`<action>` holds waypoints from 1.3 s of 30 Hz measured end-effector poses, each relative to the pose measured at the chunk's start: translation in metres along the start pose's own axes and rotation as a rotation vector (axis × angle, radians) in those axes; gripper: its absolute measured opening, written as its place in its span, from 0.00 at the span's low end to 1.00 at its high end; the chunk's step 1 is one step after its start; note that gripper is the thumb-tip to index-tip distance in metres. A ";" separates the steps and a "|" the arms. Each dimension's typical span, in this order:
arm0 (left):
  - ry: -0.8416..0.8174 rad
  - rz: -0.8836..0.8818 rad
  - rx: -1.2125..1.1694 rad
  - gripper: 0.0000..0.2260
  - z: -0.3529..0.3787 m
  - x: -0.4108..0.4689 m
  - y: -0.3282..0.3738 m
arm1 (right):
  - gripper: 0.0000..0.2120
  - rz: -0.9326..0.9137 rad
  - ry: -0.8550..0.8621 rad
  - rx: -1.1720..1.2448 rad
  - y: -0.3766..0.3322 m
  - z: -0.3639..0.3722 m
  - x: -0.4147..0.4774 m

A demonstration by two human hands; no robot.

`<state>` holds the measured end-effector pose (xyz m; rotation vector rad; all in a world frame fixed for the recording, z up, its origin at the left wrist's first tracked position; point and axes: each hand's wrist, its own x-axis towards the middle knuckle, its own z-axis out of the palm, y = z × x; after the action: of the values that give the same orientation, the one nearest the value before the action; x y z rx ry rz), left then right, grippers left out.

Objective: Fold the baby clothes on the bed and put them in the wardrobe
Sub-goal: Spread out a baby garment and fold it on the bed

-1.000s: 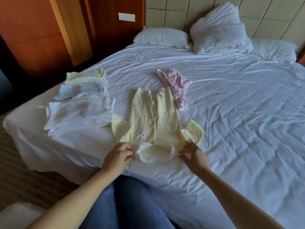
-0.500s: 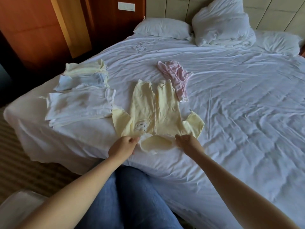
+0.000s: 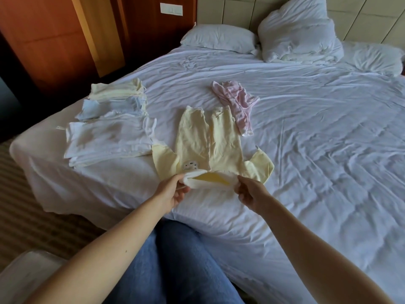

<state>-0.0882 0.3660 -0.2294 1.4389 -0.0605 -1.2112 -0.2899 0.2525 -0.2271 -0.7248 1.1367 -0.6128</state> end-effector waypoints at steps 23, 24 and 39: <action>-0.195 1.419 1.568 0.13 -0.022 0.016 -0.026 | 0.09 -0.965 -0.127 -1.582 0.024 -0.007 -0.001; -0.201 1.415 1.613 0.14 -0.023 0.016 -0.027 | 0.09 -1.006 -0.142 -1.623 0.027 -0.011 0.001; -0.239 1.368 1.508 0.12 -0.031 0.025 -0.029 | 0.14 -1.357 -0.342 -1.553 0.040 -0.046 0.005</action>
<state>-0.0728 0.3809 -0.2737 1.7352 -2.0876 0.0577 -0.3289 0.2646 -0.2727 -2.9113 0.4483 -0.5255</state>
